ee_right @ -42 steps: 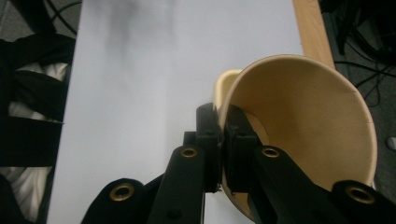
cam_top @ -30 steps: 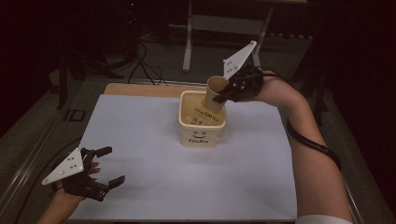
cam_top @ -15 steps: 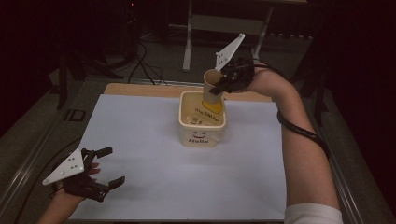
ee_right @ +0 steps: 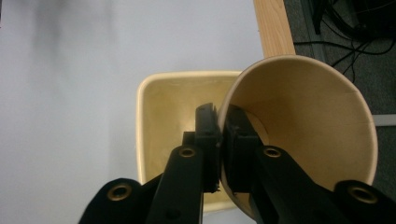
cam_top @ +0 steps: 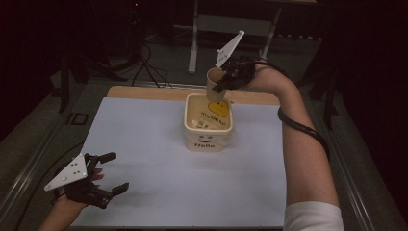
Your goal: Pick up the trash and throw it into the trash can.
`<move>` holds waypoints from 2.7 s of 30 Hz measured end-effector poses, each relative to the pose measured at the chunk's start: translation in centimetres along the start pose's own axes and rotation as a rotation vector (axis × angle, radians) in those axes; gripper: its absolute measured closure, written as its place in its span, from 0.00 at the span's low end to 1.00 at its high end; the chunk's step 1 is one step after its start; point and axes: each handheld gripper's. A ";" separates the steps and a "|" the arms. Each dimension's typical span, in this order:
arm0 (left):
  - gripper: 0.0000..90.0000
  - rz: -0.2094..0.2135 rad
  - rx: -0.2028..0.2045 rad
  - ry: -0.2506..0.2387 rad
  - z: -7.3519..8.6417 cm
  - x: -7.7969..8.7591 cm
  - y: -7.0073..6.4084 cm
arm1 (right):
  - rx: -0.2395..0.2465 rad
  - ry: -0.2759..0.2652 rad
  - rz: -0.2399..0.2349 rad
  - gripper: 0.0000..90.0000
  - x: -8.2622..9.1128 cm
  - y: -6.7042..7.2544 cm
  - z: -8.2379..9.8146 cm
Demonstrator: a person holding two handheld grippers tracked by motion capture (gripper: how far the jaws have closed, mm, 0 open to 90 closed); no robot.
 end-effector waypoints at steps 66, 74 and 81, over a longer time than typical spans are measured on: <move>0.01 0.007 -0.012 0.020 0.0 -0.3 -0.2 | -0.339 -0.220 0.081 0.11 0.9 6.5 12.1; 0.01 0.008 -0.012 0.020 0.0 -0.3 -0.2 | -0.397 -0.296 0.064 0.12 -1.3 8.3 16.1; 0.01 0.008 -0.012 0.020 0.1 -0.3 -0.2 | -0.440 -0.334 0.051 0.12 -2.8 9.4 19.0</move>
Point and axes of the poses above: each handheld gripper's, and its own axes: x roughly backward along the jaws, z roughly out of its underside, y roughly to its left, and after that the axes turned 11 degrees about -x, right-handed
